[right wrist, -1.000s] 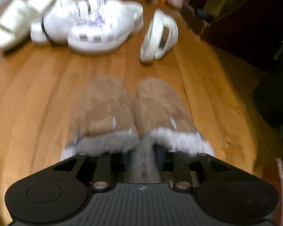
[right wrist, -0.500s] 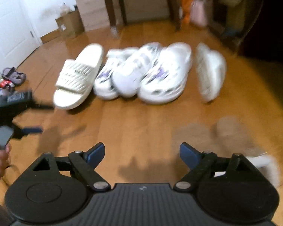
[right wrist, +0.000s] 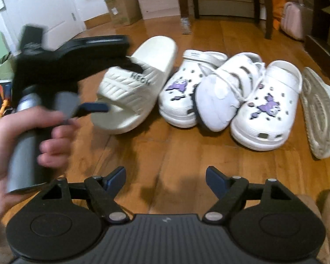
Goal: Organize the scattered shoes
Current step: 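Close the left gripper on the strap of a white NEON slide, then carry the NEON slide out of the row with the left gripper and open, then close the right gripper on the strap of the NEON slide, then carry the NEON slide with the right gripper and release it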
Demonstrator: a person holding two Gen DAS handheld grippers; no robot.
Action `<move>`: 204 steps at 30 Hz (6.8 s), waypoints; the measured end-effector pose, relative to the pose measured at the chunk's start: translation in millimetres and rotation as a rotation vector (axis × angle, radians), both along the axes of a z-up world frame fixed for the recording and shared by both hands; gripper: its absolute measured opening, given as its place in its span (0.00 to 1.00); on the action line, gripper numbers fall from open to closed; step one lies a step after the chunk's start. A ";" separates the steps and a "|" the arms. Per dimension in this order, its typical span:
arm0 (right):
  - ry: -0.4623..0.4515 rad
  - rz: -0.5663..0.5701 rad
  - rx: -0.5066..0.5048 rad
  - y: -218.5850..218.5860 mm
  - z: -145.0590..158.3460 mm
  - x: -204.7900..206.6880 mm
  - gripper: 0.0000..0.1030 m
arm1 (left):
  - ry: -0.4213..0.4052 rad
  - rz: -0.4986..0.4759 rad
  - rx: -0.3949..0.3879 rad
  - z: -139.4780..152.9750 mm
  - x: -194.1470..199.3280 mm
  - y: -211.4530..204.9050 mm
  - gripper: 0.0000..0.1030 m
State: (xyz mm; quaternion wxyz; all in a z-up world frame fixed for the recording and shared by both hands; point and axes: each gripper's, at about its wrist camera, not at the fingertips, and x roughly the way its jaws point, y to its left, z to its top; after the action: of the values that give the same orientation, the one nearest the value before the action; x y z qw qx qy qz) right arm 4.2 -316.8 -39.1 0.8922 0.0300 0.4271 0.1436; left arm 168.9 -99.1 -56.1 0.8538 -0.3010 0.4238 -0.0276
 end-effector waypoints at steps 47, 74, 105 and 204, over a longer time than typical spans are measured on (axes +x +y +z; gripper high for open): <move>-0.008 -0.024 -0.111 7.7 -27.2 -34.7 0.78 | -0.166 -0.213 0.141 40.9 -52.5 22.7 0.16; 0.069 0.064 -0.020 49.5 -36.8 -71.3 0.78 | 0.155 -0.193 0.096 9.6 -196.6 104.8 0.78; -0.034 0.575 -0.151 192.1 -53.5 -28.9 0.15 | 0.207 -0.073 0.136 -17.0 -205.2 156.5 0.81; 0.045 0.102 0.057 82.0 -7.5 -102.6 0.80 | 0.159 -0.168 0.203 8.7 -197.4 95.9 0.90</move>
State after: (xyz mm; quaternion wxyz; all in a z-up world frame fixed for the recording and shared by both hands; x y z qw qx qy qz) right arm -98.4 -234.7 -46.5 0.8727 0.0369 0.4438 0.2001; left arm -28.5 -3.1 -47.4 0.8384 -0.1777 0.5143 -0.0322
